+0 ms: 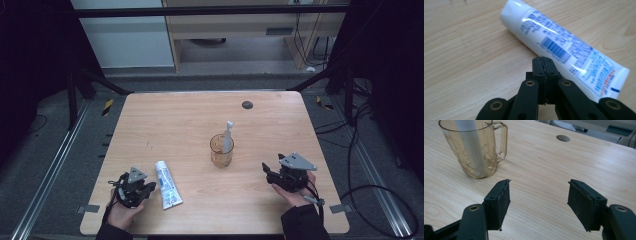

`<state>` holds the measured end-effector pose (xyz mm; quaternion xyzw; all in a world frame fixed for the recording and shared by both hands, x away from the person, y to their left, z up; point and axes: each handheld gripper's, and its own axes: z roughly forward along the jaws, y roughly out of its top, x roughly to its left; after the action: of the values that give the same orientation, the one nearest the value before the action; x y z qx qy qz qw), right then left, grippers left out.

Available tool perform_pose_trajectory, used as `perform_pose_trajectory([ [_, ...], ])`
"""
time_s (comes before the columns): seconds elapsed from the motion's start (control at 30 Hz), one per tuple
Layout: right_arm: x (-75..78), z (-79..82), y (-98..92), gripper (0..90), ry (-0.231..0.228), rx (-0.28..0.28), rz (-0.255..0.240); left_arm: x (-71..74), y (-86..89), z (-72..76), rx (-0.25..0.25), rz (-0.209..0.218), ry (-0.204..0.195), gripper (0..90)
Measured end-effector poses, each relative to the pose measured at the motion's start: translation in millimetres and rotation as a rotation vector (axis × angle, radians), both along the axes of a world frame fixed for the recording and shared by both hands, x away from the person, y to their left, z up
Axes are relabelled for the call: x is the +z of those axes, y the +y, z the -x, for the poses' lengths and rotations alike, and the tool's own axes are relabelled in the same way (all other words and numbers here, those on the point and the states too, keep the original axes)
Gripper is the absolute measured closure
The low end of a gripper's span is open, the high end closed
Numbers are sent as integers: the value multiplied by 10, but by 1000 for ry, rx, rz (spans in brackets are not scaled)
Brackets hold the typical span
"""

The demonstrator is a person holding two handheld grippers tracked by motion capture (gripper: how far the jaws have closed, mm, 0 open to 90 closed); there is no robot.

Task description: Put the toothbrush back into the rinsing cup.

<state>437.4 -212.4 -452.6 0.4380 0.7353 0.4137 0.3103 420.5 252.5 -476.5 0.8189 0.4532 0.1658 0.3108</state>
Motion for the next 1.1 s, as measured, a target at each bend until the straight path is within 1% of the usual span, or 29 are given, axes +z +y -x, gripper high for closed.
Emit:
perform_pose_trajectory([
  [0.1,-13,32,-77,368,15,-17,-10,-25,-72,36,-42,-12,16,897],
  [0.13,-20,41,-100,368,26,-24,-16,-34,-101,49,-52,-23,17,897],
  [0.17,-34,48,-130,368,29,-31,-13,-32,-115,59,-53,-34,12,897],
  [0.2,-41,52,-146,368,28,-35,-8,-24,-125,69,-57,-36,10,897],
  [0.23,-51,60,-167,366,31,-40,-8,-22,-128,73,-58,-28,9,897],
  [0.3,-68,76,-206,374,31,-46,-8,-21,-134,79,-66,-36,10,897],
  [0.33,-68,76,-206,374,31,-46,-8,-22,-139,82,-68,-31,6,897],
  [0.37,-72,80,-224,374,35,-43,-14,-23,-146,82,-75,-22,9,897],
  [0.47,-81,92,-249,378,35,-43,-28,-28,-189,87,-101,-15,13,896],
  [0.53,-83,90,-264,380,58,-53,-32,-36,-250,97,-119,-15,13,896],
  [0.57,-87,84,-274,381,73,-64,-25,-38,-271,98,-122,-18,11,896],
  [0.63,-90,82,-278,383,74,-62,-30,-44,-326,95,-128,-19,4,896],
  [0.73,-101,78,-284,371,81,-70,-42,-61,-396,67,-142,-13,-7,896],
  [0.77,-107,77,-289,370,86,-80,-49,-64,-413,54,-144,-10,-10,896],
  [0.83,-116,74,-296,369,89,-85,-53,-71,-442,33,-144,-5,-14,897],
  [0.93,-127,63,-305,354,105,-99,-48,-78,-494,-24,-142,4,-17,897],
  [1.03,-139,49,-309,332,127,-111,-40,-85,-545,-76,-147,0,-27,897],
  [1.1,-139,47,-309,330,131,-117,-40,-92,-573,-104,-147,4,-28,896],
])
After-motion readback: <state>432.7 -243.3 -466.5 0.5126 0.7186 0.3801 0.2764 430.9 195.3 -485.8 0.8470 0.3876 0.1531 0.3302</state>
